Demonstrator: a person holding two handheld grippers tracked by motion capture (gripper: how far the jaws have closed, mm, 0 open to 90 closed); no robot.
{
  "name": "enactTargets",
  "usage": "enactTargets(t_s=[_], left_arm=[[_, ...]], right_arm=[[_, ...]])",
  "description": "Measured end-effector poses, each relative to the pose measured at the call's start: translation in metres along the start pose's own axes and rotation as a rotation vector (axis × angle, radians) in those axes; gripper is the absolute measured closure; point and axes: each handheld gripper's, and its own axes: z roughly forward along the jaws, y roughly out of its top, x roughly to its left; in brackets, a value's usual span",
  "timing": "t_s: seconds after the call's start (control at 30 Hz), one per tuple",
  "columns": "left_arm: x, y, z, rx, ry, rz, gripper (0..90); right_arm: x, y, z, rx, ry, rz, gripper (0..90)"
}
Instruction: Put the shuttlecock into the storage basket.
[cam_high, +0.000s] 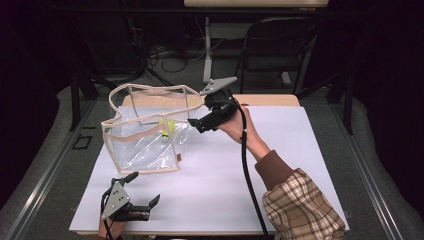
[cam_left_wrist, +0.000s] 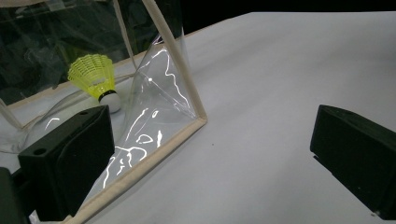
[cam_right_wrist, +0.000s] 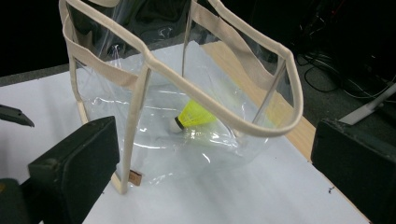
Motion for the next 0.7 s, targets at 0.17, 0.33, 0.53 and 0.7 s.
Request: enactTargets(t_s=[0.17,0.33,0.53,0.7], left_arm=[[0.000,-0.001,-0.003,-0.003,0.002,0.000,0.0],[-0.001,-0.001,-0.004,-0.004,0.001,0.000,0.0],[0.000,-0.001,-0.005,-0.003,0.003,0.001,0.0],[-0.001,-0.001,-0.005,-0.006,0.004,0.000,0.0]], right_arm=[[-0.001,-0.010,-0.009,-0.005,-0.011,0.000,0.0],[0.000,-0.019,-0.016,-0.007,-0.017,0.001,0.0],[0.003,-0.031,-0.023,-0.009,-0.019,0.001,0.0],[0.006,-0.043,-0.031,-0.019,-0.028,-0.002,0.0]])
